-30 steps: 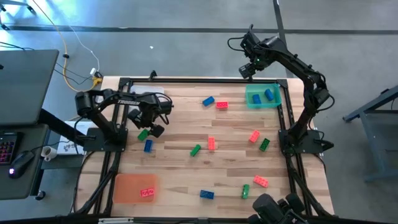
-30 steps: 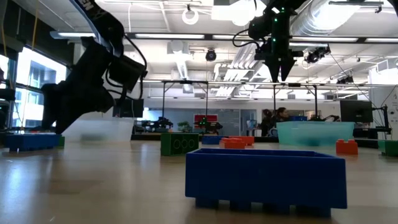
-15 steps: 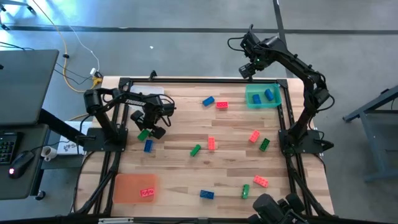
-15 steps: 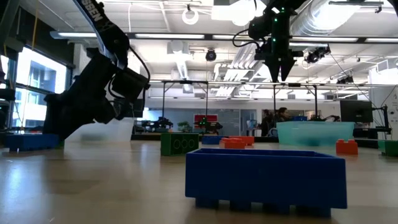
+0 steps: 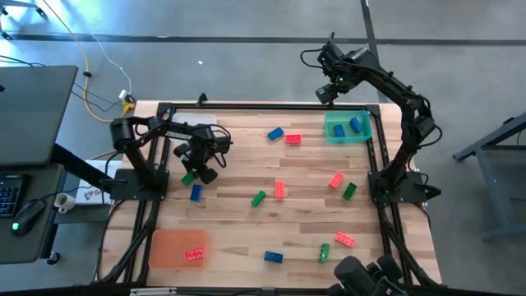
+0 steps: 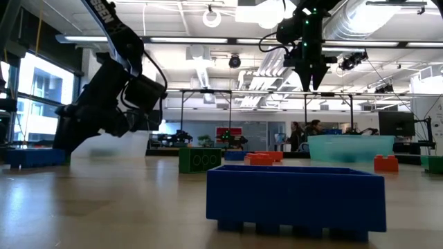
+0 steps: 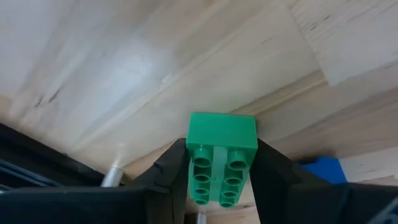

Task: Sort & place blocks by color
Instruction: Put the green game piece into the white bin

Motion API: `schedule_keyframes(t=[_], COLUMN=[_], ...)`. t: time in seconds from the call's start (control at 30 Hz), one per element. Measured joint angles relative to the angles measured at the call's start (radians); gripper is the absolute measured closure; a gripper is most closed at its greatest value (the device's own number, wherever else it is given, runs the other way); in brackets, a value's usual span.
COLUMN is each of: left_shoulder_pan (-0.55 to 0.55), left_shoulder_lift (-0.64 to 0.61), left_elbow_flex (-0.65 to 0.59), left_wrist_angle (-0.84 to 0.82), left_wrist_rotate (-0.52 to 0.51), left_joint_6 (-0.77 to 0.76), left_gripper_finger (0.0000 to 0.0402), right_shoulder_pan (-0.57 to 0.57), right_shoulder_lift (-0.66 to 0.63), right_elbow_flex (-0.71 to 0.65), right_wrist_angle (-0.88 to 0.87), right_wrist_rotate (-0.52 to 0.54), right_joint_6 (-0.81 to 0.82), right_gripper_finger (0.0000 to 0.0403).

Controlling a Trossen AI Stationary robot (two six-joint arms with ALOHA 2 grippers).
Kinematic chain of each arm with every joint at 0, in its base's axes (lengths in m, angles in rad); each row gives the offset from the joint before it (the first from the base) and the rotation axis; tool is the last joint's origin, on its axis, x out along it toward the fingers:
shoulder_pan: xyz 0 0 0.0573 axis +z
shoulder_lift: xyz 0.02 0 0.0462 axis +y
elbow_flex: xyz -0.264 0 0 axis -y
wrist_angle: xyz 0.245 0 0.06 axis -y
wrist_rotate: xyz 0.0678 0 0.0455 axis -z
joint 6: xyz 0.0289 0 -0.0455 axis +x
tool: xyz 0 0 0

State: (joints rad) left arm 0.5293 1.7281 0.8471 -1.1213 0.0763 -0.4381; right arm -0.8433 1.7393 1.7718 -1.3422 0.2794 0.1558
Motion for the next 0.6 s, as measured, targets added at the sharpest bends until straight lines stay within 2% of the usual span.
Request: schedule_keyframes(t=[0.3, 0.5, 0.6], left_shoulder_pan=[0.001, 0.023, 0.049], left_shoulder_lift=[-0.136, -0.248, -0.293], left_elbow_flex=[0.027, 0.13, 0.193], left_wrist_angle=[-0.008, -0.004, -0.005], left_wrist_rotate=[-0.005, -0.012, -0.063], left_joint_6=[-0.003, -0.037, -0.04], left_gripper_finger=[0.0295, 0.0295, 0.0295], right_shoulder_pan=[0.007, 0.045, 0.069], right_shoulder_lift=[0.0, 0.0, 0.0], right_elbow_flex=[0.0, 0.0, 0.0], right_wrist_angle=[0.0, 0.002, 0.003], right_wrist_rotate=[-0.001, 0.0, 0.0], right_joint_6=[0.0, 0.002, 0.003], right_gripper_finger=[0.021, 0.021, 0.021])
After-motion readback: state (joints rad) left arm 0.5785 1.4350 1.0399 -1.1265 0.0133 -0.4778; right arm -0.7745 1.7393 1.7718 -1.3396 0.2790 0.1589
